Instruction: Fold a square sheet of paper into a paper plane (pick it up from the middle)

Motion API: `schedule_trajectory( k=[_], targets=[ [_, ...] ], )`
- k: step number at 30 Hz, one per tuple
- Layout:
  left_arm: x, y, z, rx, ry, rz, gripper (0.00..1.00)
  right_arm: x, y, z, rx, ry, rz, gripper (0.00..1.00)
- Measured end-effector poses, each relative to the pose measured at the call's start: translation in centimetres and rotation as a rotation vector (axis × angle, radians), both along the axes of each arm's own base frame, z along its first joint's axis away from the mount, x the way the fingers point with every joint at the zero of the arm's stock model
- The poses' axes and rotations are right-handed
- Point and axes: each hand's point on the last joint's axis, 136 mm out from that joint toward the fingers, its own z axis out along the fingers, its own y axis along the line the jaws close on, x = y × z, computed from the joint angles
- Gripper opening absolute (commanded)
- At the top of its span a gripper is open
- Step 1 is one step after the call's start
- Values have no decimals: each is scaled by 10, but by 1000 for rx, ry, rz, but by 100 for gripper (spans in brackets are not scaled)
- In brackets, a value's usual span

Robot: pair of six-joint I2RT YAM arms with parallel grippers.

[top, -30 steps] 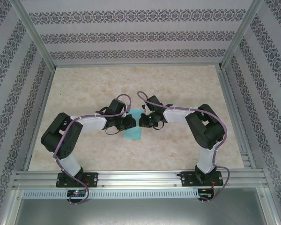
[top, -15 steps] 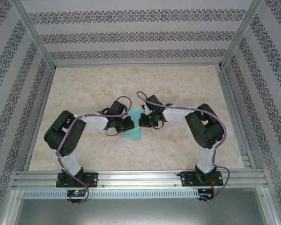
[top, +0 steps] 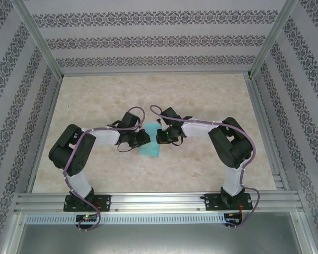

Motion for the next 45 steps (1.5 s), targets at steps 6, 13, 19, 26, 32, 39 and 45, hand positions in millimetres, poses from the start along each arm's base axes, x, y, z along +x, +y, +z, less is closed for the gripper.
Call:
schedule_trajectory(
  k=[6, 13, 19, 26, 32, 39, 45],
  targets=[
    [9, 12, 0, -6, 4, 38, 20, 0, 0, -2, -7, 2, 8, 3],
    [17, 20, 2, 12, -15, 37, 25, 0, 0, -2, -9, 1, 10, 3],
    [23, 28, 8, 43, -51, 30, 31, 0, 0, -1, -8, 1, 10, 3],
    [23, 13, 48, -53, -138, -25, 22, -1, 0, -2, -13, -3, 12, 3],
    [10, -5, 36, -71, -102, -84, 15, 0, 0, -2, -16, -4, 11, 3],
    [2, -5, 2, -33, -17, -93, 12, 0, 1, 0, -11, -4, 12, 3],
    [2, -2, -2, -18, -12, -85, 9, 1, 3, 5, 3, 12, 16, 4]
  ],
)
